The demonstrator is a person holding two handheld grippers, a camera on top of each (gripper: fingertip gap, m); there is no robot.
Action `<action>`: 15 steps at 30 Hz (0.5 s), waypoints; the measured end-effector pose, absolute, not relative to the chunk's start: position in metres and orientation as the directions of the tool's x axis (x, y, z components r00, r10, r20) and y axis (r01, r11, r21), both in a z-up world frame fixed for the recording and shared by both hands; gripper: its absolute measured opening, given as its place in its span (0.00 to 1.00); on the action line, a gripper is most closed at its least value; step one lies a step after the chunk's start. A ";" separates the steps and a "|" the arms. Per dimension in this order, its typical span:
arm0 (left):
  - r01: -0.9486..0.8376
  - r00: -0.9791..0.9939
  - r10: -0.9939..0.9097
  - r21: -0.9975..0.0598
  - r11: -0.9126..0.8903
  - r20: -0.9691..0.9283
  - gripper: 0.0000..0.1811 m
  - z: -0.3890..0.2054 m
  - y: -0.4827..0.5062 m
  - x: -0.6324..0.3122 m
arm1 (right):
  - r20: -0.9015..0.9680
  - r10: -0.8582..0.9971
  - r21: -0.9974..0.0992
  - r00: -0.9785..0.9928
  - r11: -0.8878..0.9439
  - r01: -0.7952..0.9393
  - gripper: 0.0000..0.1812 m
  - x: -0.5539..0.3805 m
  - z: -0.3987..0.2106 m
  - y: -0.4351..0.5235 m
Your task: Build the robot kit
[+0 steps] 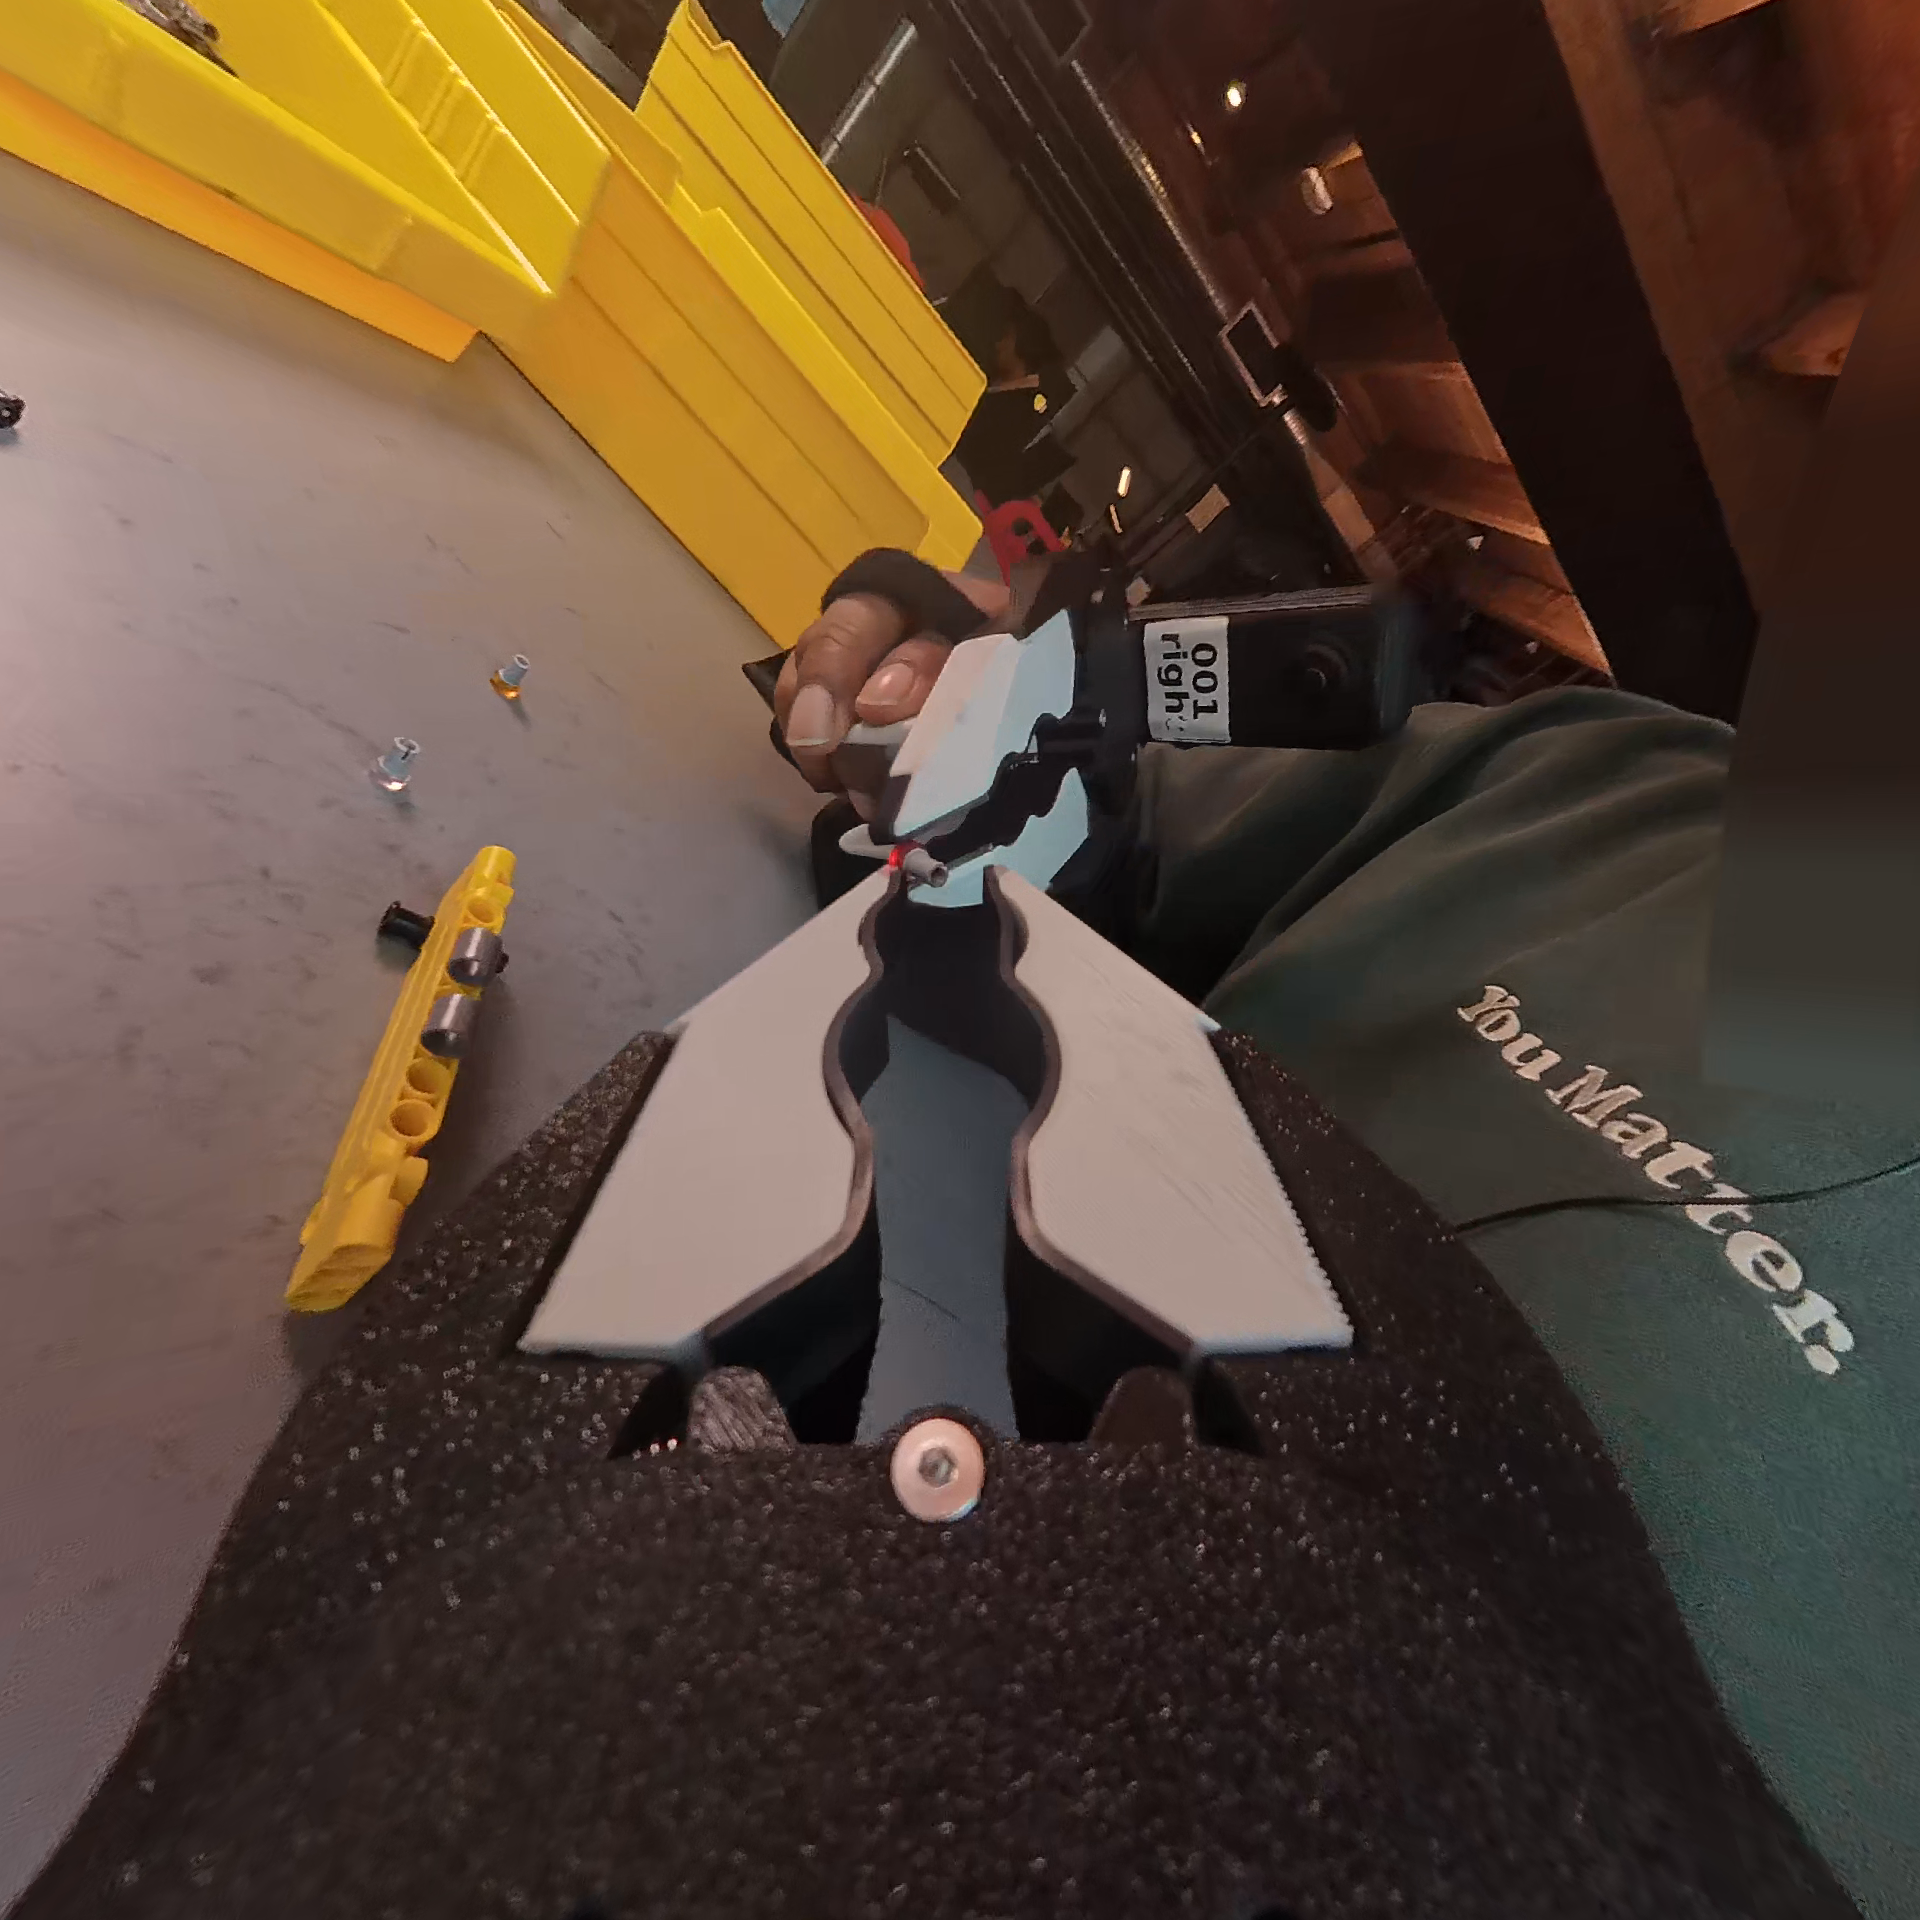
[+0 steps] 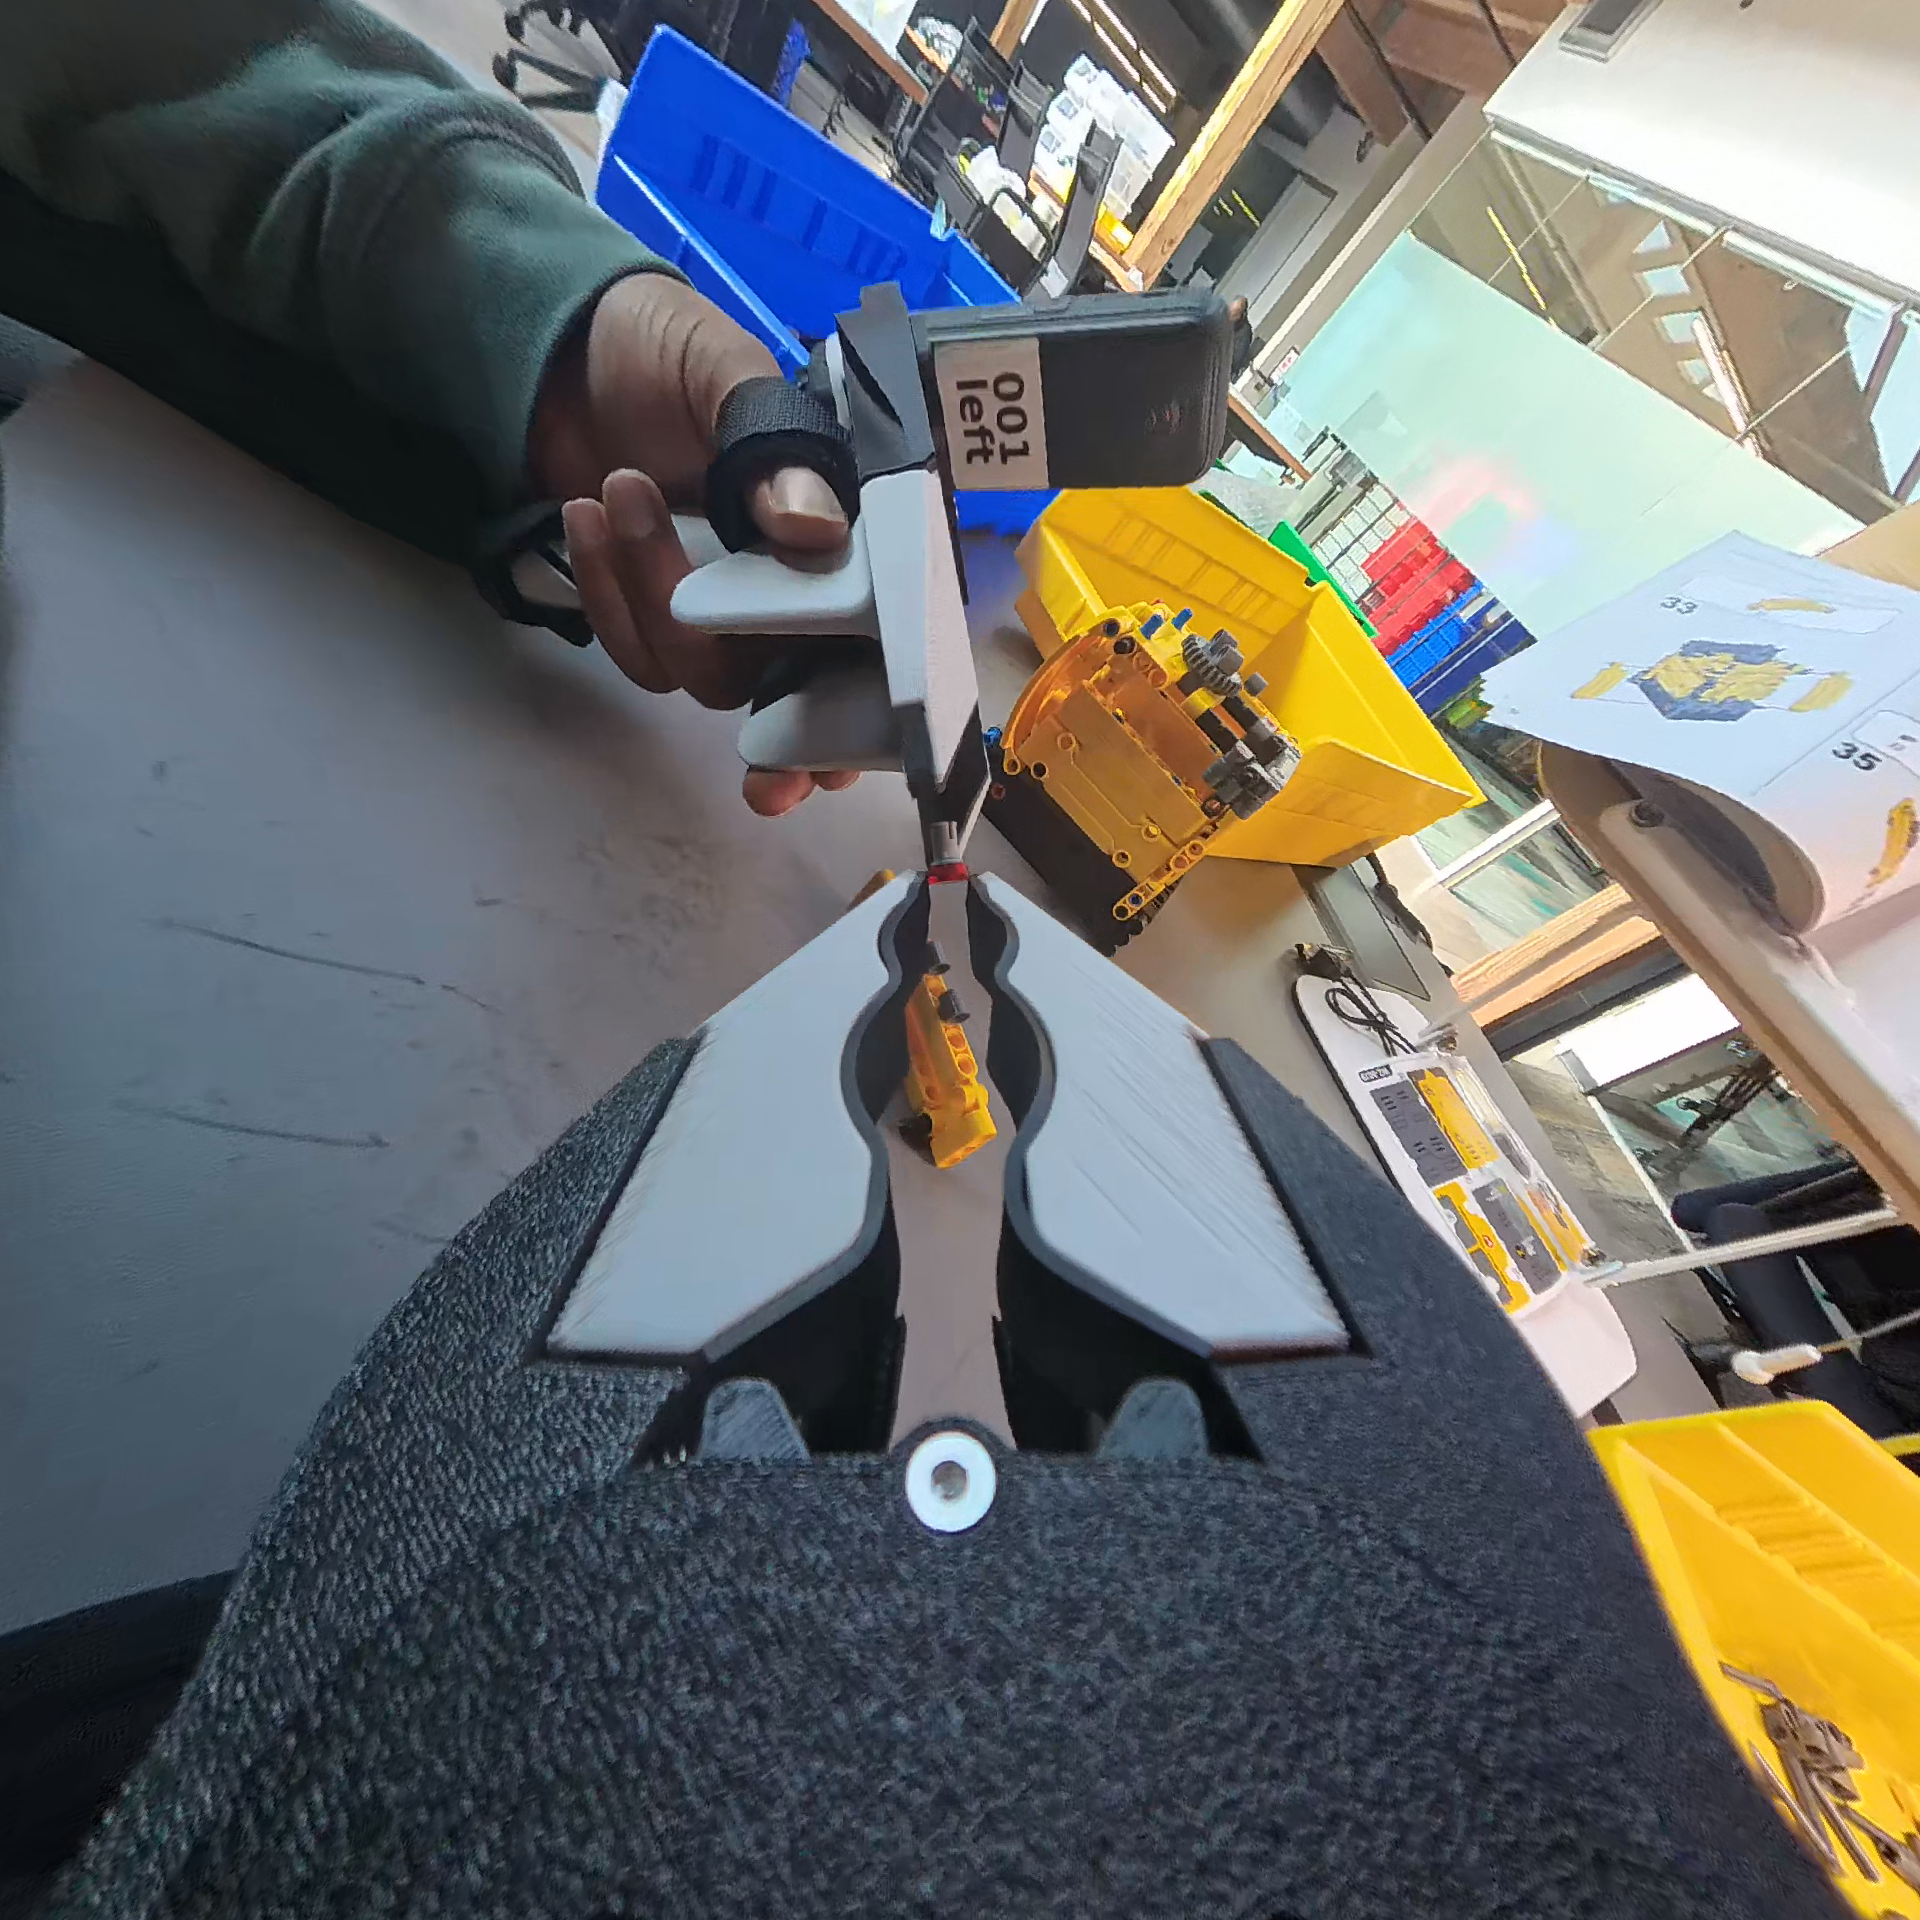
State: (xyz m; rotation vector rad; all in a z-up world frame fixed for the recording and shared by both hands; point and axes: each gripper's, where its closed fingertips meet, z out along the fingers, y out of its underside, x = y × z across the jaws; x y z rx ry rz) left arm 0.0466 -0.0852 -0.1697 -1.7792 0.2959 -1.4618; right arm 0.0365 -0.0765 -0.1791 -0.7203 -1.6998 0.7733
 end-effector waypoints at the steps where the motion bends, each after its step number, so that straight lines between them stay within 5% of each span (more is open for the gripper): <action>1: 0.281 0.336 -0.624 -0.707 -0.648 0.706 0.07 -0.173 -0.084 0.047 | 0.580 0.780 -0.786 -0.234 0.612 0.089 0.04 0.036 -0.180 -0.076; 15: 0.306 0.175 -0.641 -0.660 -0.686 0.748 0.01 -0.161 -0.095 0.054 | 0.489 0.823 -0.863 -0.290 0.505 -0.021 0.04 0.044 -0.163 -0.092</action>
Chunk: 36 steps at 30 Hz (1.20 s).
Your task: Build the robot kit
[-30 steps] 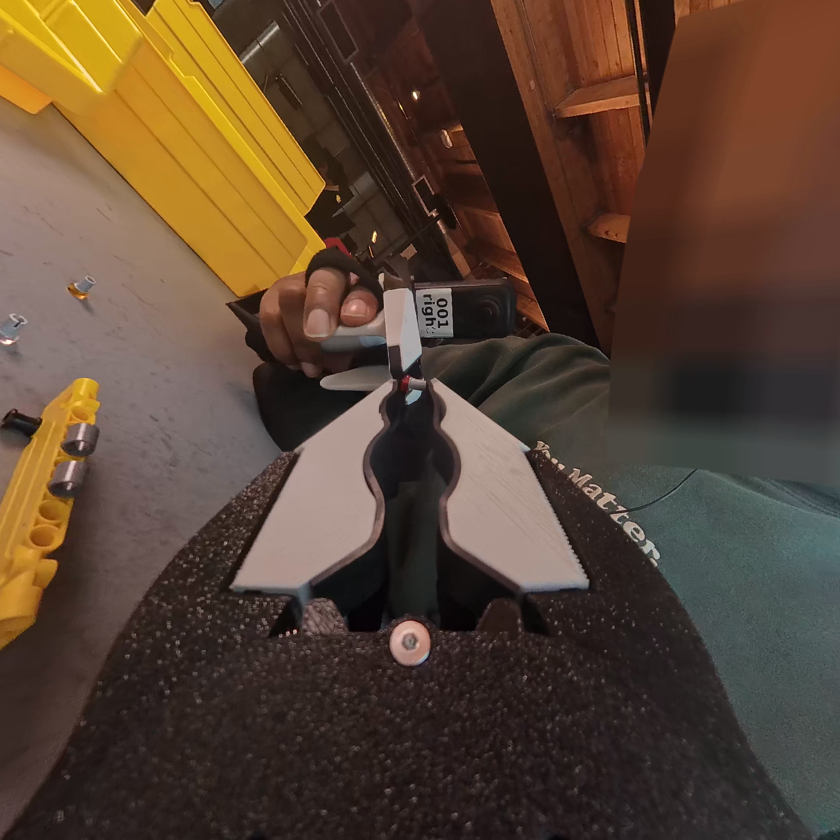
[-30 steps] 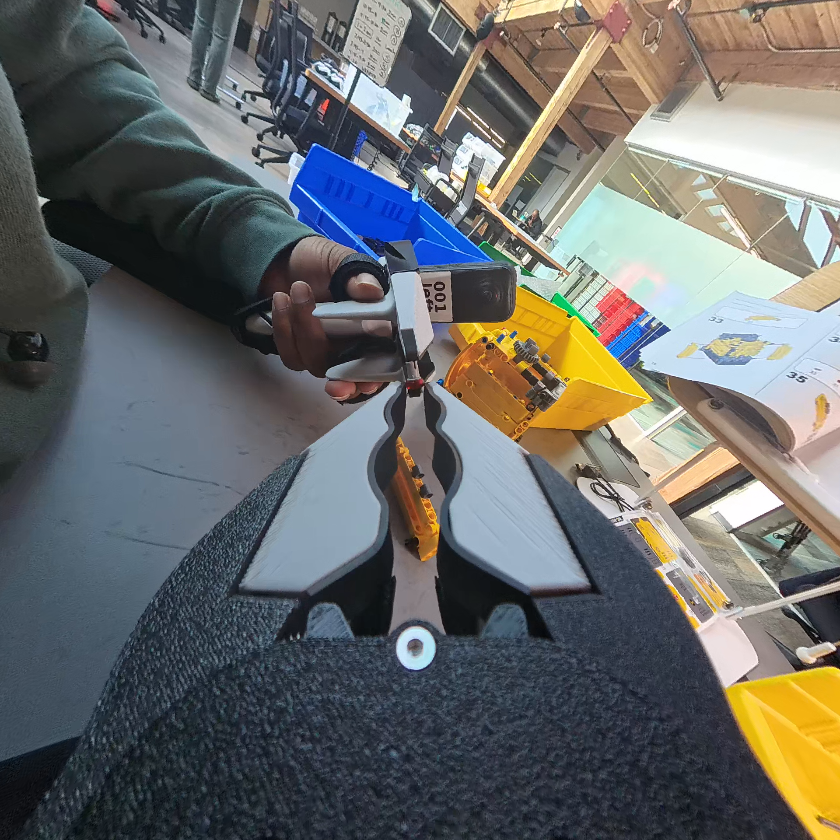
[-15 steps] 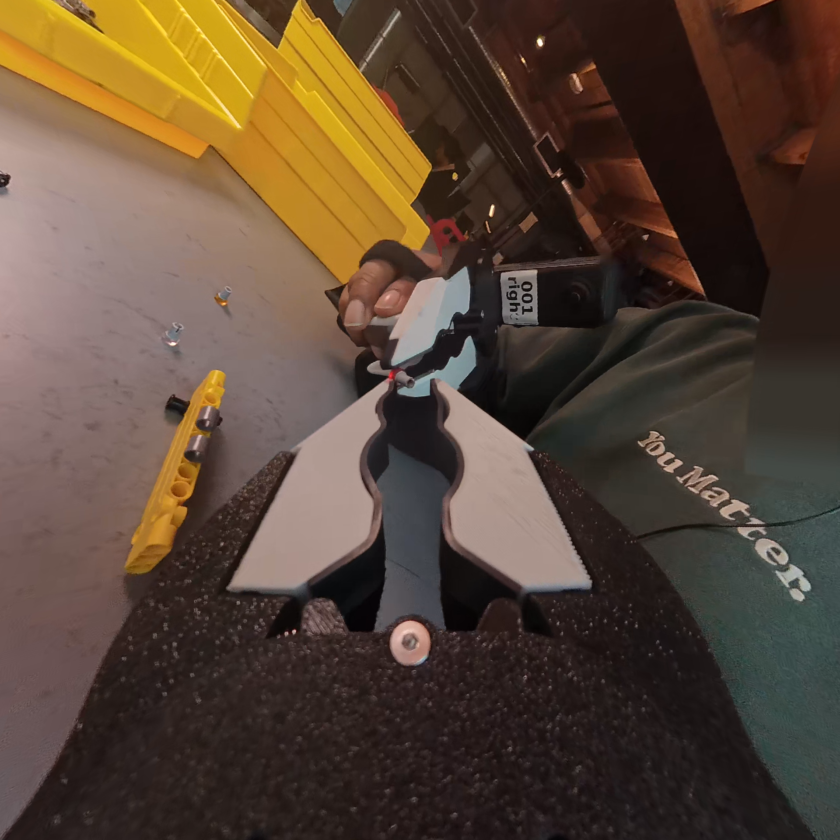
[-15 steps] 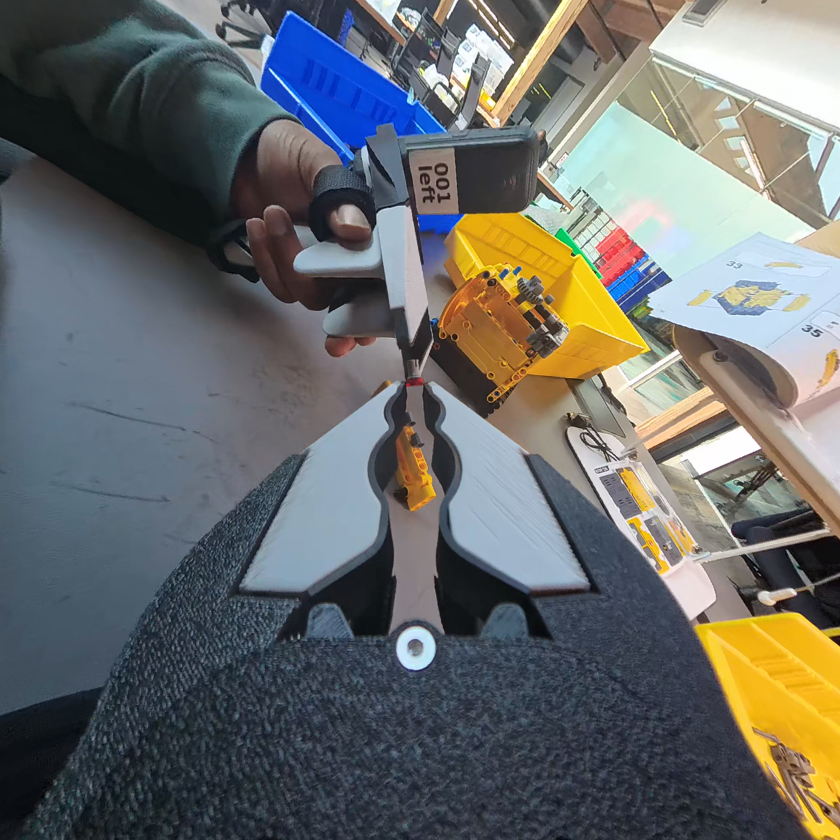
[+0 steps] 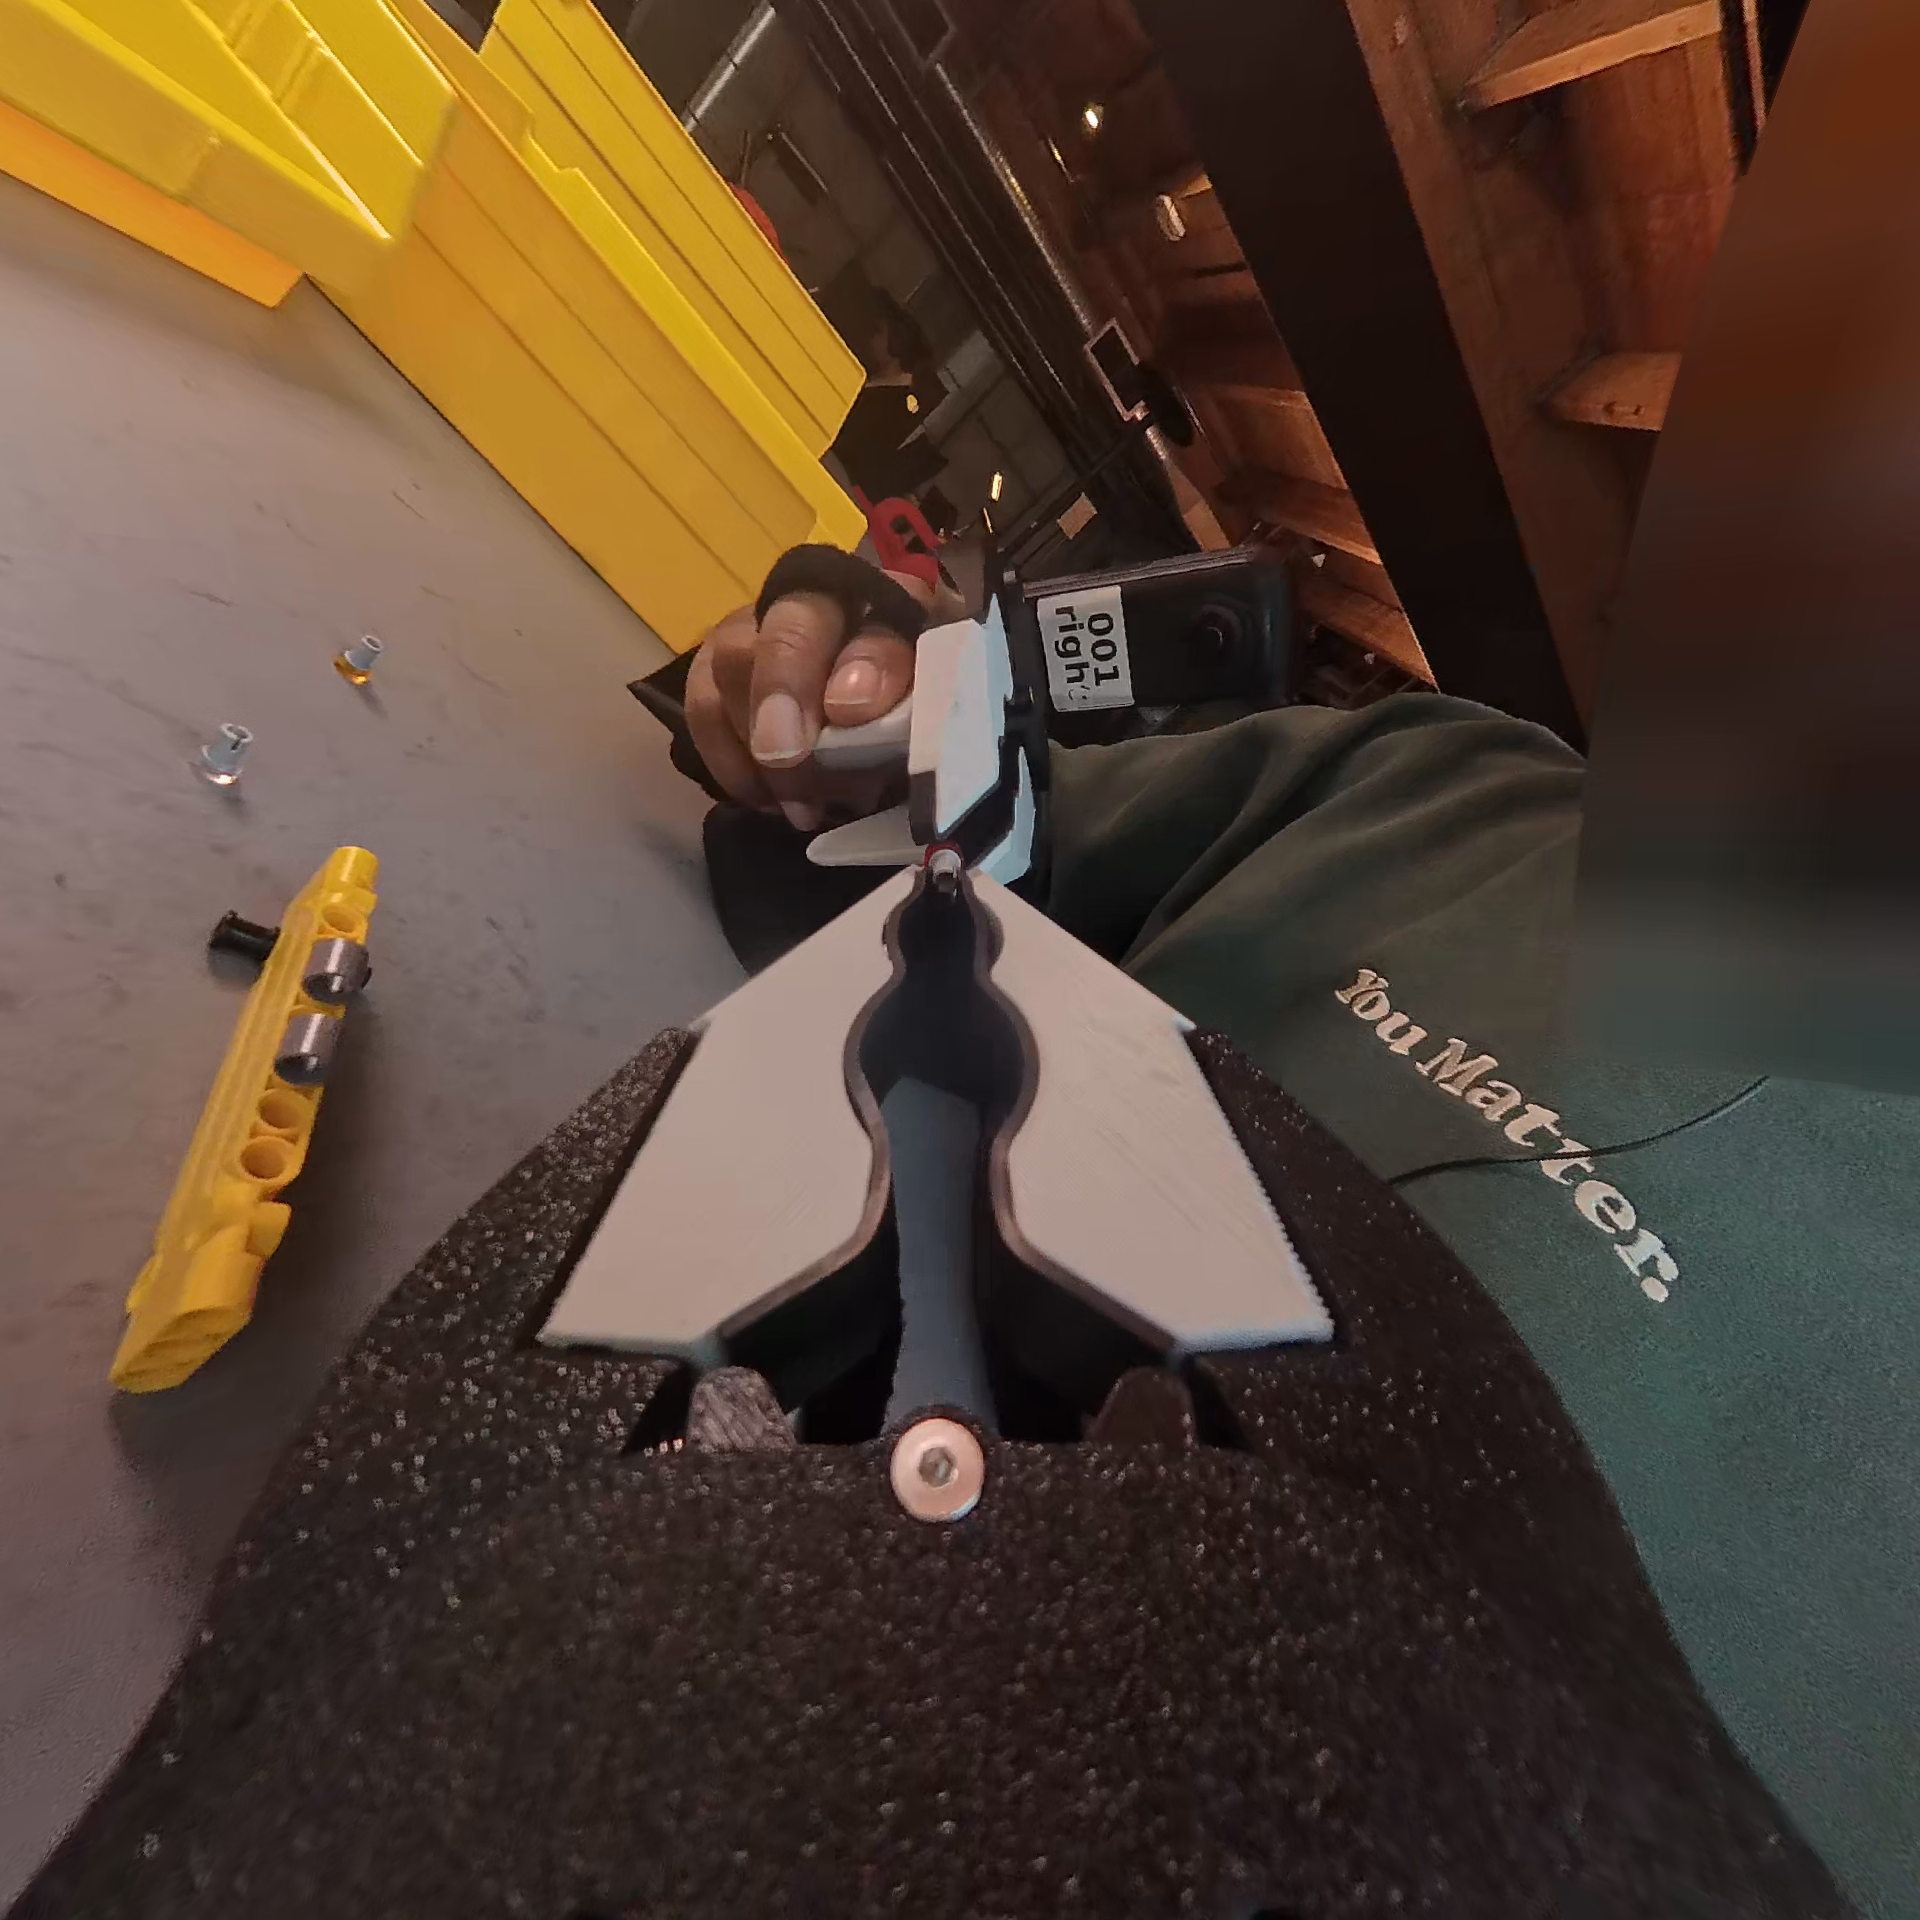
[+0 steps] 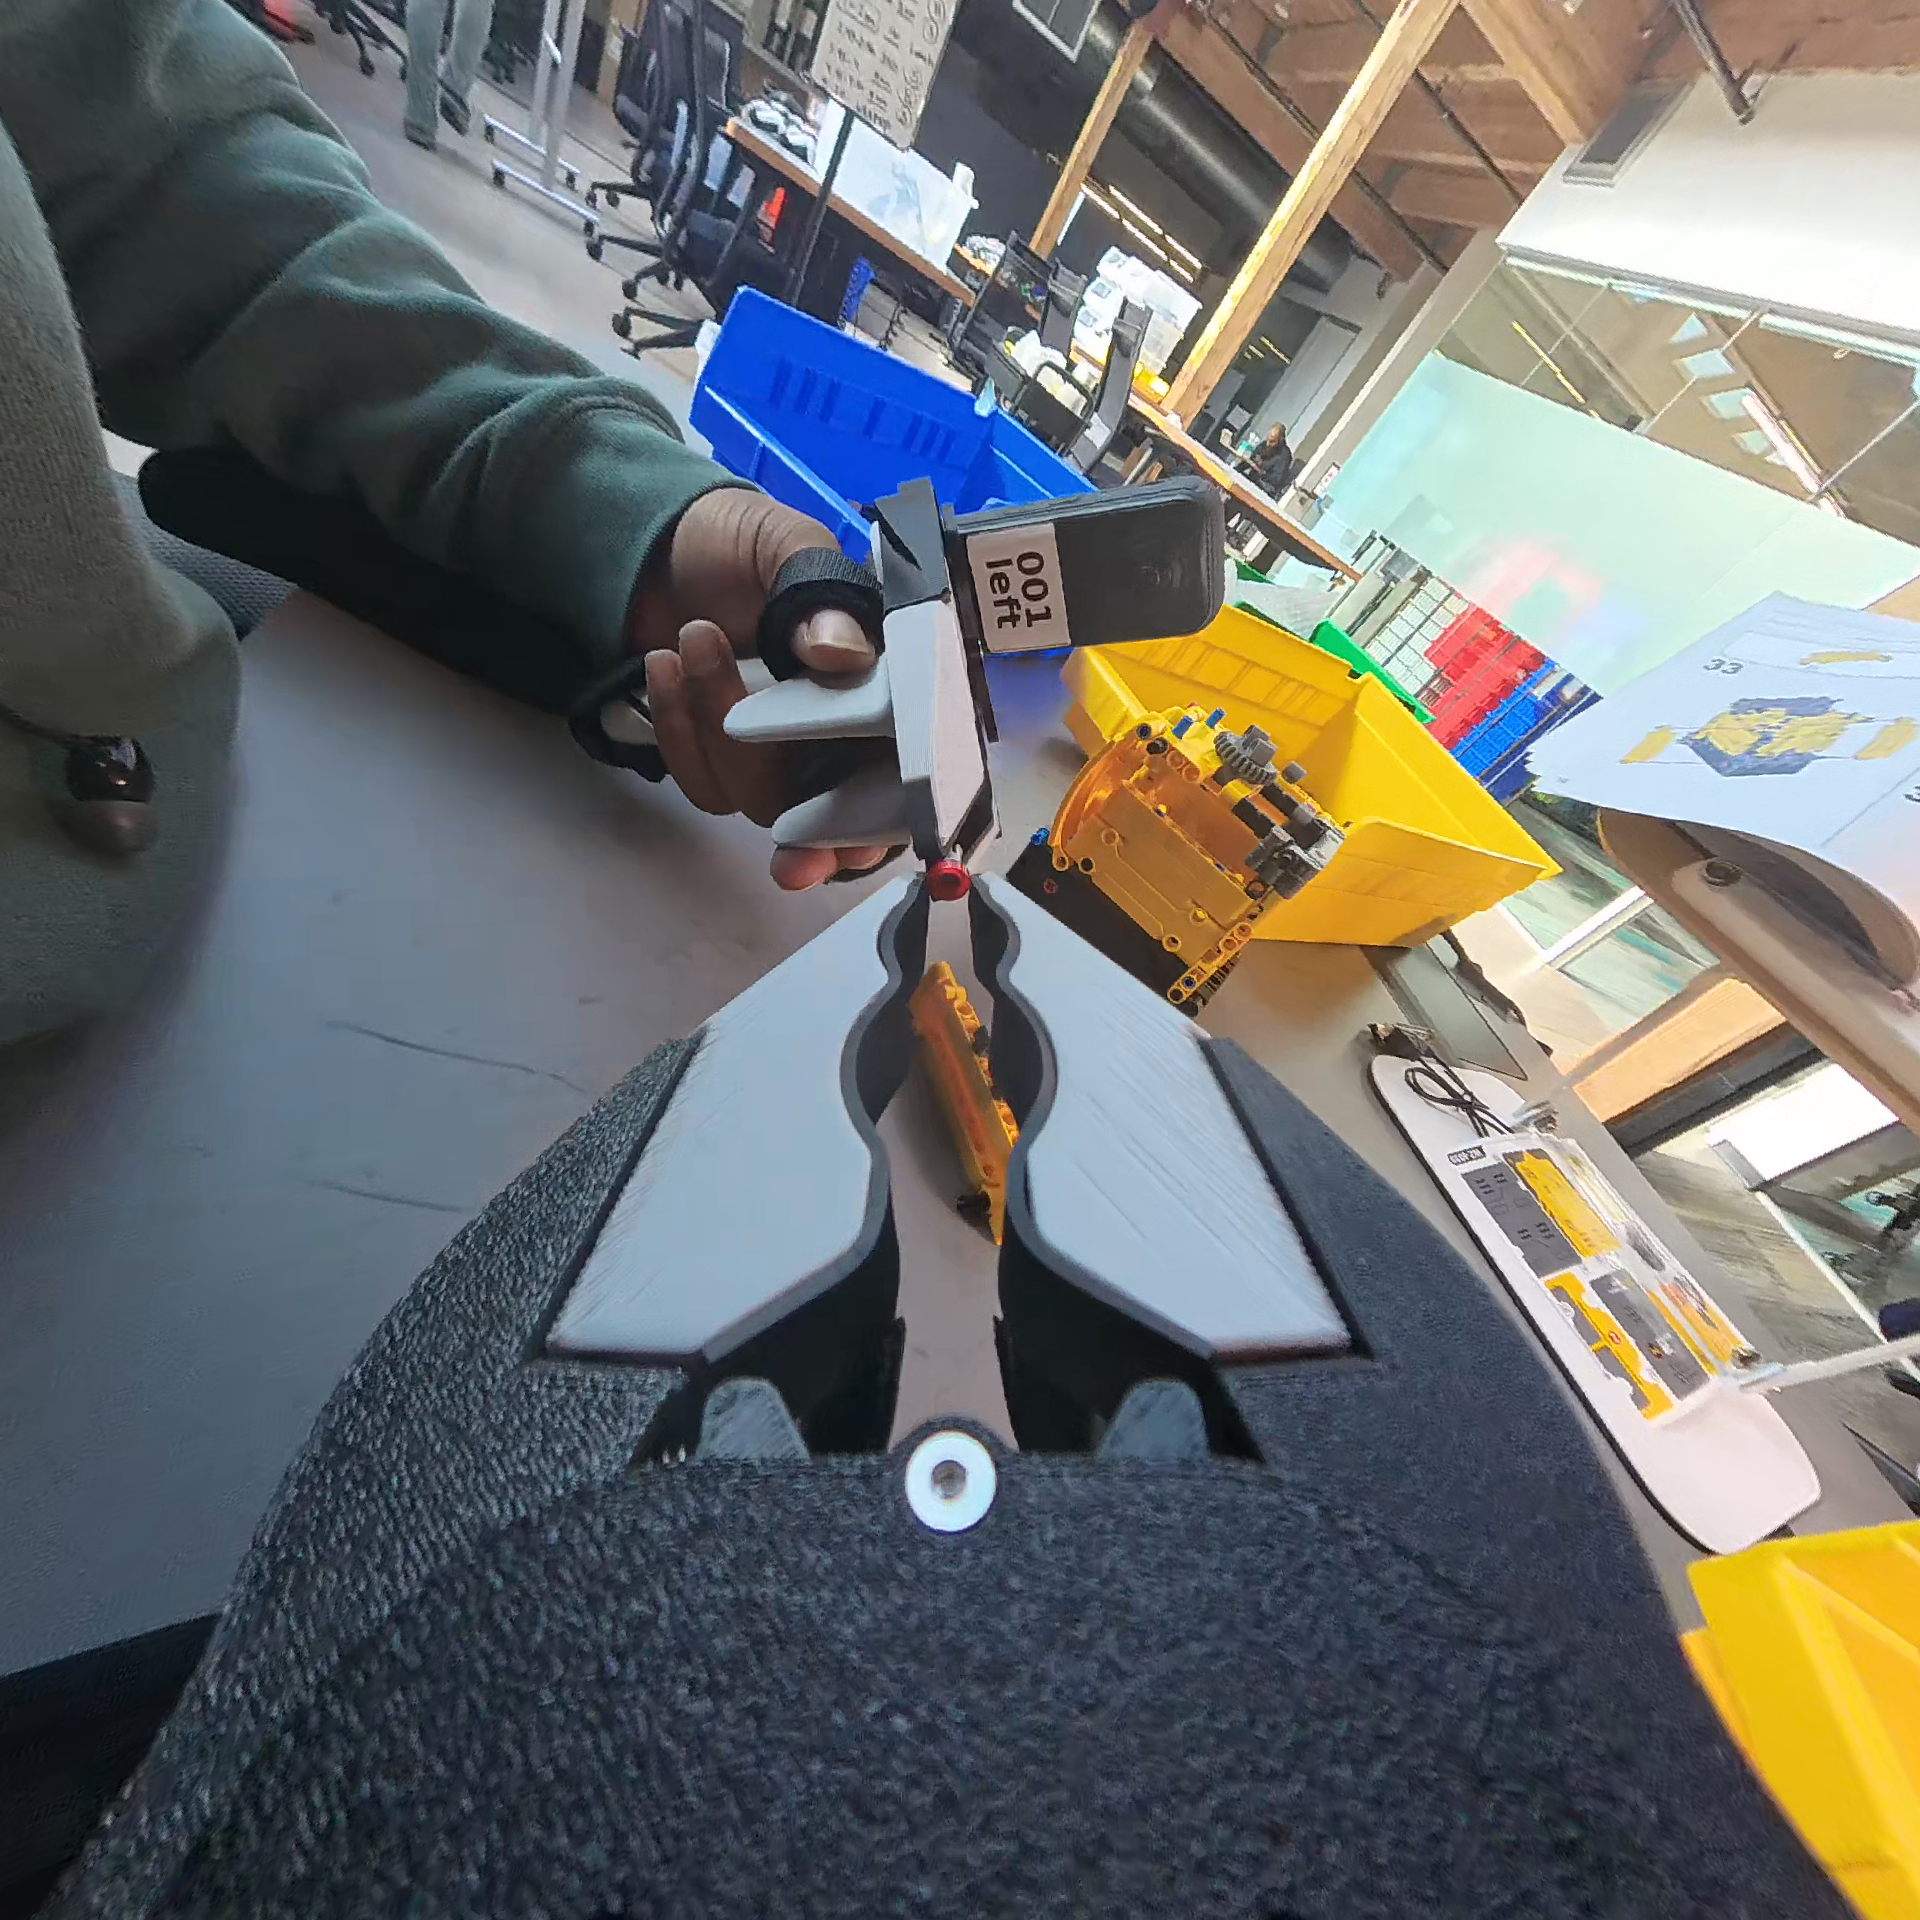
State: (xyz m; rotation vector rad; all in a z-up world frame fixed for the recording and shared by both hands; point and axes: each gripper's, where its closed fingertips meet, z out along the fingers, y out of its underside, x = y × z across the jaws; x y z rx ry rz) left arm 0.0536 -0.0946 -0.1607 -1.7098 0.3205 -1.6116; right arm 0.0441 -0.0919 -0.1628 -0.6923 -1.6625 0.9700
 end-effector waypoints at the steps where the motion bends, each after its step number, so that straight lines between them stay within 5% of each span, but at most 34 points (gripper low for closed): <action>1: 0.305 0.168 -0.641 -0.658 -0.689 0.749 0.01 -0.160 -0.095 0.054 | 0.486 0.823 -0.865 -0.294 0.501 -0.026 0.04 0.045 -0.162 -0.093; 17: 0.303 0.135 -0.620 -0.628 -0.717 0.773 0.02 -0.162 -0.097 0.057 | 0.481 0.816 -0.867 -0.320 0.497 -0.037 0.04 0.047 -0.163 -0.096; 22: 0.241 0.376 -0.652 -0.749 -0.617 0.658 0.05 -0.173 -0.081 0.044 | 0.435 0.847 -0.883 -0.305 0.467 0.036 0.04 0.044 -0.167 -0.077; 25: -0.025 0.683 -0.639 -0.863 -0.505 0.354 0.10 -0.199 -0.061 0.016 | 0.365 0.879 -0.893 -0.308 0.424 0.153 0.04 0.046 -0.179 -0.049; 29: -0.380 0.770 -0.638 -0.798 -0.467 0.007 0.12 -0.228 -0.046 0.002 | 0.206 0.938 -0.922 -0.280 0.282 0.265 0.04 0.050 -0.193 -0.018; 33: -0.539 0.712 -0.699 -0.695 -0.477 -0.073 0.17 -0.248 -0.033 0.013 | 0.047 0.956 -0.928 -0.290 0.149 0.341 0.04 0.056 -0.206 -0.013; 36: -0.620 0.652 -0.755 -0.626 -0.473 -0.076 0.06 -0.260 -0.030 0.019 | -0.026 0.955 -0.927 -0.295 0.087 0.365 0.04 0.058 -0.207 -0.014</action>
